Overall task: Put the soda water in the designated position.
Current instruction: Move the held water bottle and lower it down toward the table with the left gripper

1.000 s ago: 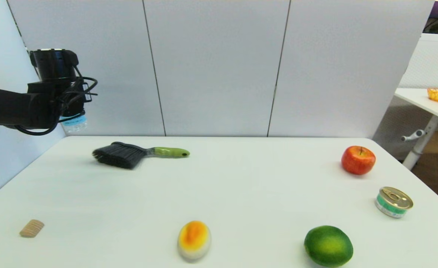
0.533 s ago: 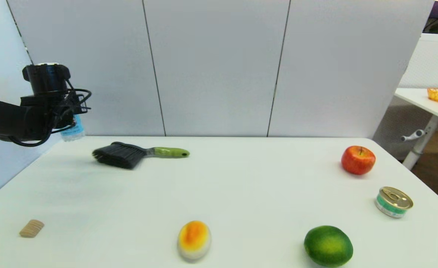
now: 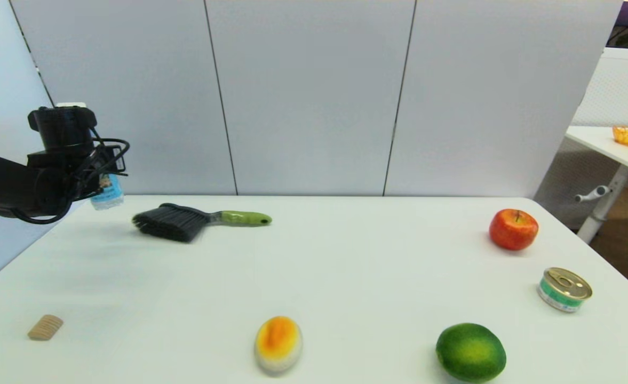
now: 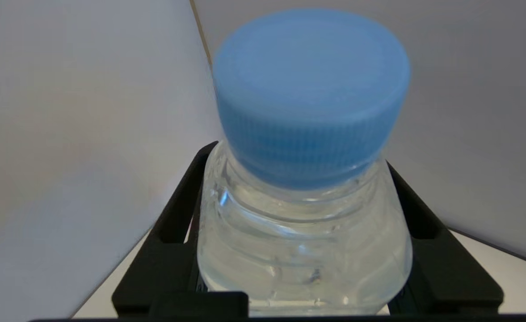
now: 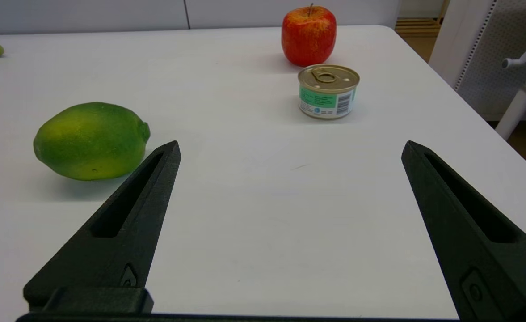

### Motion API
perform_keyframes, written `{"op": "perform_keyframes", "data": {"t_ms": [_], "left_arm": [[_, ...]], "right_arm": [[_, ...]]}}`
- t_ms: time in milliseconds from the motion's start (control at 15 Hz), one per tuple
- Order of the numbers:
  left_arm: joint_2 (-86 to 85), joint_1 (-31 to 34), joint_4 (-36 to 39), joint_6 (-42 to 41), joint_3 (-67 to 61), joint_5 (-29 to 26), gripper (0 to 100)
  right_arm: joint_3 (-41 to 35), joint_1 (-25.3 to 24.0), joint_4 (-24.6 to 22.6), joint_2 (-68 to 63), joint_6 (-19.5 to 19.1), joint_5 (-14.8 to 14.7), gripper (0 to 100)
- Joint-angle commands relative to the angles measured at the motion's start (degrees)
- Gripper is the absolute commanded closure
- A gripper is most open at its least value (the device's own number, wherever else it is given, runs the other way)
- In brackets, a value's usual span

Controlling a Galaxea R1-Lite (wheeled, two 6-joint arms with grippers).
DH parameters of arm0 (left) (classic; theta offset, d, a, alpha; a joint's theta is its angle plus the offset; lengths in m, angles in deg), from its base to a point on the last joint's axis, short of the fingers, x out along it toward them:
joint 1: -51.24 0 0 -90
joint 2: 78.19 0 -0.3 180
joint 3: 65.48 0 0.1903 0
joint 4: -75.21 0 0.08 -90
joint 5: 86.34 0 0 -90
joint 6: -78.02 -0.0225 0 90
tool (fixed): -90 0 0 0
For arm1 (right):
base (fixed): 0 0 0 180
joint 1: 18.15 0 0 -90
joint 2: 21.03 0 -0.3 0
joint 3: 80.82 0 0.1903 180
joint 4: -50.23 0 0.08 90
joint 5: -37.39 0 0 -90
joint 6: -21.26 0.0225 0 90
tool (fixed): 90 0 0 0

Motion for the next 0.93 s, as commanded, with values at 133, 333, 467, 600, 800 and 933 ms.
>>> {"op": "perform_keyframes", "data": {"t_ms": [133,333,467,600,800,933], "left_arm": [[2.21,2.29,1.31,-0.21,-0.78,-2.84,100],[2.56,3.34,1.75,-0.47,-0.87,-6.44,100],[2.47,4.13,1.75,-0.47,-1.57,-10.49,100],[2.3,4.22,1.57,-0.47,-1.83,-13.47,100],[1.5,5.45,1.66,-0.82,-3.41,-21.38,100],[1.42,6.42,1.92,-2.67,-3.59,-22.35,100]], "right_arm": [[-0.01,0.0,0.0,0.01,0.0,0.0,0],[-0.01,0.0,0.0,0.01,0.0,0.0,0],[-0.01,0.0,0.0,0.01,0.0,0.0,0],[-0.01,0.0,0.0,0.01,0.0,0.0,0],[-0.01,0.0,0.0,0.01,0.0,0.0,0],[-0.01,0.0,0.0,0.01,0.0,0.0,0]]}}
